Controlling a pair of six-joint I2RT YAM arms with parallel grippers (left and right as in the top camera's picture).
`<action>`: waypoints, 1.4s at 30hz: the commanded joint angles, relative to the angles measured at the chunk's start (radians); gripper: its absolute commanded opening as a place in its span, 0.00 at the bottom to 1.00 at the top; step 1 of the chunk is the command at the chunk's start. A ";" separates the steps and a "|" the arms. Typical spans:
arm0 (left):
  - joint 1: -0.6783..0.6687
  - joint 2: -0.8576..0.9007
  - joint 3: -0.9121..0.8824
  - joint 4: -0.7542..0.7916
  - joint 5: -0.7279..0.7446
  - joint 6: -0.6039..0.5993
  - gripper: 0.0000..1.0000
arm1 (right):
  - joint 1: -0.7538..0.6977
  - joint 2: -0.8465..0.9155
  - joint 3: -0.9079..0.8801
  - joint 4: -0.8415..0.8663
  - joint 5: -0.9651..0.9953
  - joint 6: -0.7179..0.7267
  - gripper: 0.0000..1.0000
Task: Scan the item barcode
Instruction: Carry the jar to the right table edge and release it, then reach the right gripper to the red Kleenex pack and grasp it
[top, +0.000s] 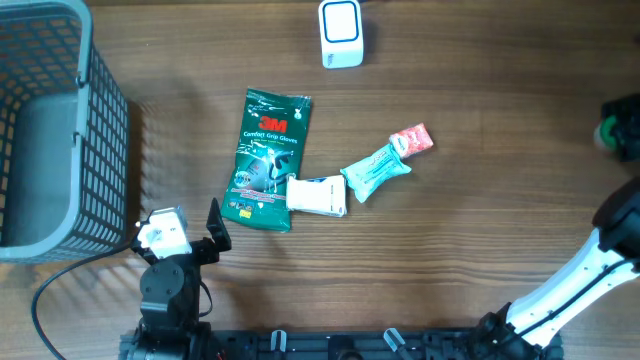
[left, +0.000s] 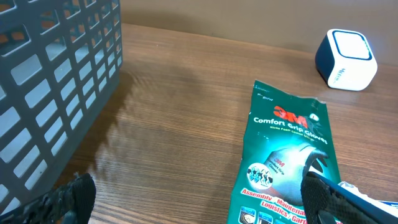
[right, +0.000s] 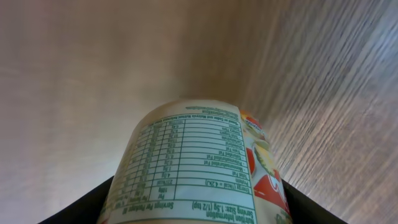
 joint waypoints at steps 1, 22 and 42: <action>-0.004 -0.003 -0.006 0.003 0.005 -0.017 1.00 | -0.027 0.016 0.005 0.000 -0.037 -0.025 0.71; -0.004 -0.004 -0.006 0.003 0.005 -0.017 1.00 | 0.143 -0.214 0.333 -0.457 -0.280 -0.126 0.99; -0.004 -0.003 -0.006 0.003 0.005 -0.017 1.00 | 0.624 -0.210 -0.375 -0.027 -0.388 -0.275 0.80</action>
